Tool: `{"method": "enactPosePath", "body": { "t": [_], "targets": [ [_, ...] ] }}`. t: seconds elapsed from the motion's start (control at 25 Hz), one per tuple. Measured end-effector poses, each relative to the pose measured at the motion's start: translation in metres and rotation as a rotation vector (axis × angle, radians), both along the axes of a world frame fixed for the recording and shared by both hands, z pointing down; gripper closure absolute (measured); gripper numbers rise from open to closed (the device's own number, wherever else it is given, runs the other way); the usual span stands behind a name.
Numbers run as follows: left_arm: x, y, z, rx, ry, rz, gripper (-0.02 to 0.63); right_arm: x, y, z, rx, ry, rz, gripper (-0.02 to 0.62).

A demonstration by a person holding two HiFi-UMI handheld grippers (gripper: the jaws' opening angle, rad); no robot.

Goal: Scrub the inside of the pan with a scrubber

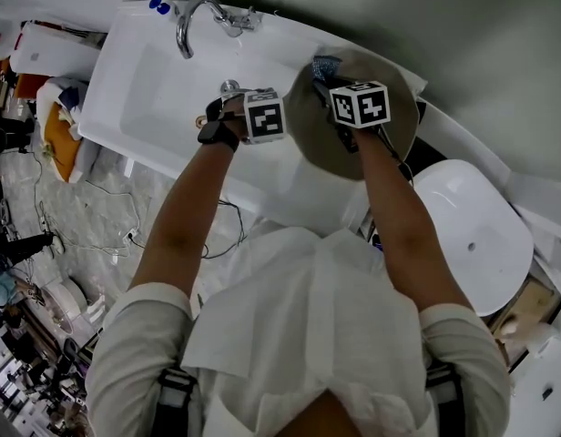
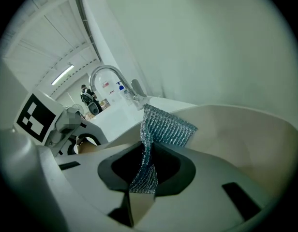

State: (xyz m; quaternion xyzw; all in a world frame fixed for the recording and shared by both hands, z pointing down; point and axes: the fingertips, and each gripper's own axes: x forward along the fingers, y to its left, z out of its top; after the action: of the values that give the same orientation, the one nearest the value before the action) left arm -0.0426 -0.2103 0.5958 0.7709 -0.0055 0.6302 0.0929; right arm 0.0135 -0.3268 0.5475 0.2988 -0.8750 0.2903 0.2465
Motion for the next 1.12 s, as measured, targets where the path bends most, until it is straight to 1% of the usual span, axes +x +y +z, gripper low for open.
{"method": "enactPosePath", "body": {
  "t": [0.04, 0.16, 0.32, 0.52, 0.8, 1.0, 1.12],
  "targets": [
    [0.001, 0.003, -0.001, -0.009, 0.008, 0.01, 0.348, -0.003, 0.004, 0.0, -0.003, -0.001, -0.016, 0.541],
    [-0.005, 0.014, -0.002, -0.036, -0.009, 0.047, 0.356, -0.013, 0.018, 0.001, -0.011, -0.003, -0.059, 0.541],
    [-0.01, 0.026, -0.004, -0.052, -0.015, 0.046, 0.356, -0.024, 0.039, -0.001, -0.021, 0.0, -0.109, 0.541],
    [-0.02, 0.049, -0.001, -0.06, -0.023, 0.078, 0.356, -0.038, 0.075, 0.005, -0.028, 0.01, -0.178, 0.541],
    [-0.026, 0.085, -0.002, -0.067, -0.006, 0.066, 0.356, -0.052, 0.137, 0.005, -0.057, 0.004, -0.256, 0.541],
    [-0.037, 0.108, 0.0, -0.071, -0.017, 0.077, 0.356, -0.066, 0.184, 0.008, -0.095, -0.007, -0.31, 0.541],
    [-0.04, 0.124, -0.001, -0.076, 0.008, 0.092, 0.356, -0.072, 0.214, 0.009, -0.122, -0.005, -0.356, 0.541]
  ]
}}
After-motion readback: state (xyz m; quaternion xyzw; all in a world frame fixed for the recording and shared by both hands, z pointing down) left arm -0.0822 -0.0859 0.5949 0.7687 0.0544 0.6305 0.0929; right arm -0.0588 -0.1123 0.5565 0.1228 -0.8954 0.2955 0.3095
